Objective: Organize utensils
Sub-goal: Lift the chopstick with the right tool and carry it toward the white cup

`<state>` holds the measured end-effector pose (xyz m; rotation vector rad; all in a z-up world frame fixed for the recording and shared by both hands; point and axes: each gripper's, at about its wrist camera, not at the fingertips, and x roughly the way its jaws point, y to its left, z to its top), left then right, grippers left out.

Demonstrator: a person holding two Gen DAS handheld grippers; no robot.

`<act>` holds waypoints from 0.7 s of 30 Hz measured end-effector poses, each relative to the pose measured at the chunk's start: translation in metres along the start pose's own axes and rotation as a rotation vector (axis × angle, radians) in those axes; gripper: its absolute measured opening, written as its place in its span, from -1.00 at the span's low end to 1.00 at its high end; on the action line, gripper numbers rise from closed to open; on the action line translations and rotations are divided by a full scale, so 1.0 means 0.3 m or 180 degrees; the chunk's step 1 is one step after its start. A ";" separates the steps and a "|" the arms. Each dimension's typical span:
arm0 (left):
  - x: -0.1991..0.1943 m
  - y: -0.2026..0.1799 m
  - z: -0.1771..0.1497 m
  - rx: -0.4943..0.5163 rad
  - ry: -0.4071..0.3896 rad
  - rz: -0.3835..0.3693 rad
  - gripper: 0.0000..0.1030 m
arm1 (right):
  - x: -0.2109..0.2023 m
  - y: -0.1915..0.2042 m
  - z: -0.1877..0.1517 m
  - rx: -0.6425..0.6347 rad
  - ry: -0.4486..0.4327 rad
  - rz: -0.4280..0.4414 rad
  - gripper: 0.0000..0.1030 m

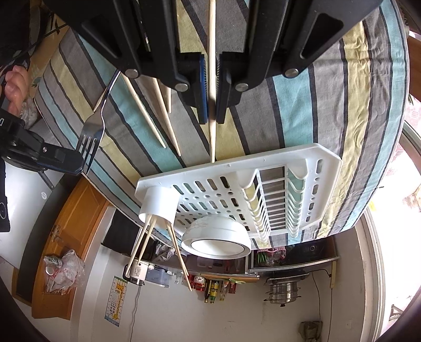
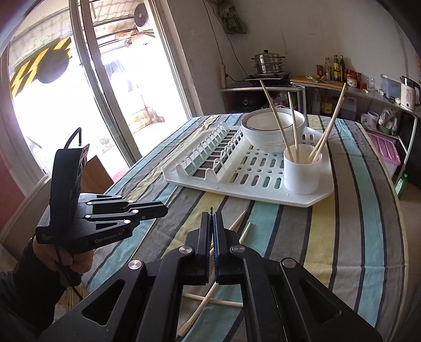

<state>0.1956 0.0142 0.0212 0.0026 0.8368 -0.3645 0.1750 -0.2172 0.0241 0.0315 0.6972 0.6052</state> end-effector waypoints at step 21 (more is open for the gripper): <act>-0.167 0.017 0.094 -0.0036 -0.0478 0.0059 -0.89 | -0.099 0.016 0.087 -0.0235 -0.0276 -0.0406 -0.97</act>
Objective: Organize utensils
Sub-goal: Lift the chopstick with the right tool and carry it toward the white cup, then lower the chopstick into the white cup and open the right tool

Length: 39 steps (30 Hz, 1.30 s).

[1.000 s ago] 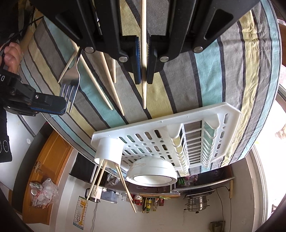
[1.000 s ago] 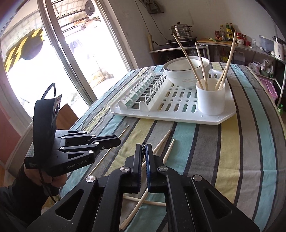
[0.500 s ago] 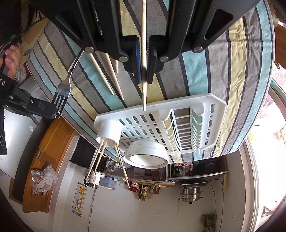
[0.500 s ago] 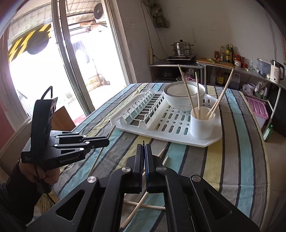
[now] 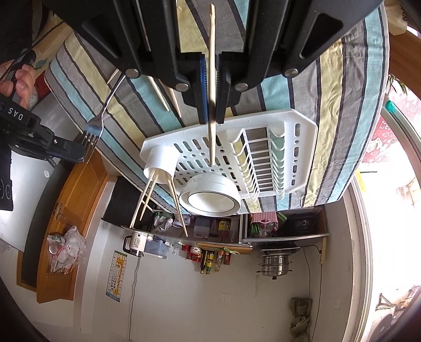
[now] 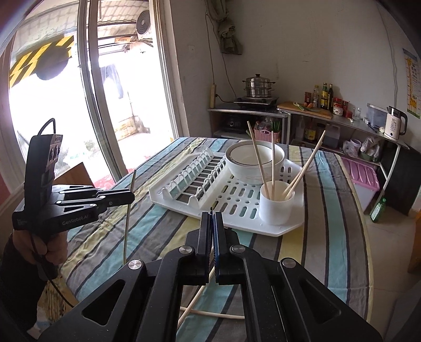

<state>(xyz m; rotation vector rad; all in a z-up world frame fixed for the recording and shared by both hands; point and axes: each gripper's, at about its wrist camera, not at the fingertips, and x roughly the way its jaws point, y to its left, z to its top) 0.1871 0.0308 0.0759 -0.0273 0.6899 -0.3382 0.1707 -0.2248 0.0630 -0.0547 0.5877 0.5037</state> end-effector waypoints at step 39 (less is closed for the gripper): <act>-0.170 -0.026 -0.123 -0.0021 -0.0430 0.0058 -0.91 | -0.031 0.006 -0.057 -0.0313 -0.0061 -0.0478 -0.95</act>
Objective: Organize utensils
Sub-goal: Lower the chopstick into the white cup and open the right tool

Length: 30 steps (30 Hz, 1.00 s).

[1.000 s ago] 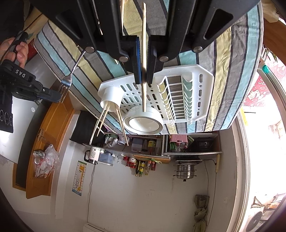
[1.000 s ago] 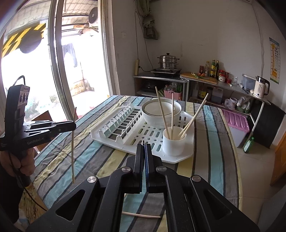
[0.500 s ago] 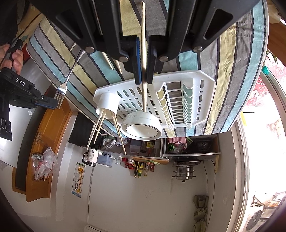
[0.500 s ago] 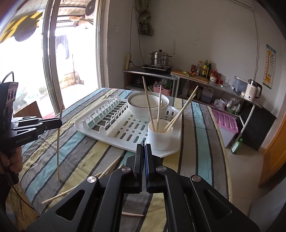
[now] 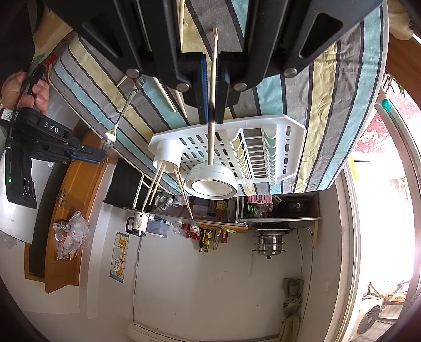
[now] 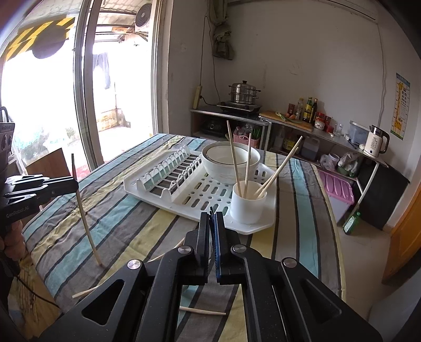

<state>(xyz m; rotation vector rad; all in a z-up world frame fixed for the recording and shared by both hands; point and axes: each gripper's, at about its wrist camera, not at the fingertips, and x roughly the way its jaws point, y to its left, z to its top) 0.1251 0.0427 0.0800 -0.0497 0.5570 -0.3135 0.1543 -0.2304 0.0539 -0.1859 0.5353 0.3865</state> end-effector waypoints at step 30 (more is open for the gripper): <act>0.244 -0.138 0.383 0.0093 -0.0101 -0.0300 -0.91 | 0.019 -0.243 0.206 0.0233 -0.0361 -0.0546 -0.98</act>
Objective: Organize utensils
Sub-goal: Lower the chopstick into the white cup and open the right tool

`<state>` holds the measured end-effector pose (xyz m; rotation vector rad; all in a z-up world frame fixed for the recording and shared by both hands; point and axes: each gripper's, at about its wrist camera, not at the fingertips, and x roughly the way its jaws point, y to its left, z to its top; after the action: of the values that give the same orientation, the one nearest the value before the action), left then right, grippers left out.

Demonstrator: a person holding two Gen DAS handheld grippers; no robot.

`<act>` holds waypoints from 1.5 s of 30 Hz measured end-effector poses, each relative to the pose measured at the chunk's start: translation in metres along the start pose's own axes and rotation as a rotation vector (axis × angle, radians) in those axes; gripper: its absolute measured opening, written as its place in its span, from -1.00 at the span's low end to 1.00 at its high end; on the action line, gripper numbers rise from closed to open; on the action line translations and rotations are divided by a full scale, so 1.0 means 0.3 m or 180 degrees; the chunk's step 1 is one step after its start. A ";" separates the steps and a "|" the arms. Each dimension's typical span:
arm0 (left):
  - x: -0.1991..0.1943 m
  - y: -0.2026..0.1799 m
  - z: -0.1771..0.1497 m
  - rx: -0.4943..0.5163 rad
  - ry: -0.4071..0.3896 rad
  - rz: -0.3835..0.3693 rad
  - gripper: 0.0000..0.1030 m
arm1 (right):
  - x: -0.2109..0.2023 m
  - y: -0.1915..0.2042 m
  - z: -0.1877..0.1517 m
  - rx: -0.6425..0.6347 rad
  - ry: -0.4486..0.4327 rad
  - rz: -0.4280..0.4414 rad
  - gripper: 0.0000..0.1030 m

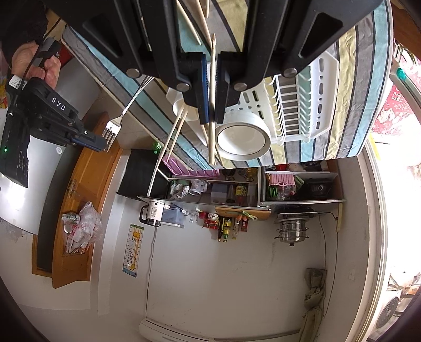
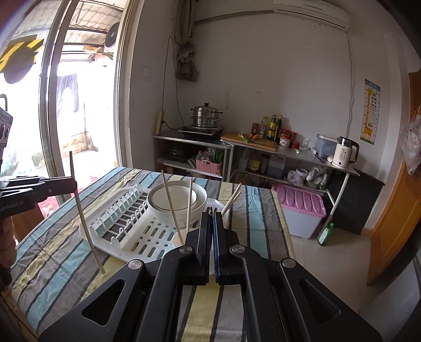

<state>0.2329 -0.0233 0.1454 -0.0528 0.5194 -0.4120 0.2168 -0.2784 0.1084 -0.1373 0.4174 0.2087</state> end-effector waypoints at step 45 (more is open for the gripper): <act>0.500 -0.030 0.085 -0.0163 0.0385 -0.0212 -0.91 | 0.427 -0.105 -0.002 0.0253 0.0400 0.0066 -0.97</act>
<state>0.3603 -0.0923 0.0982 -0.0953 0.6487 -0.4689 0.3382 -0.2870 0.0575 -0.0681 0.5516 0.2042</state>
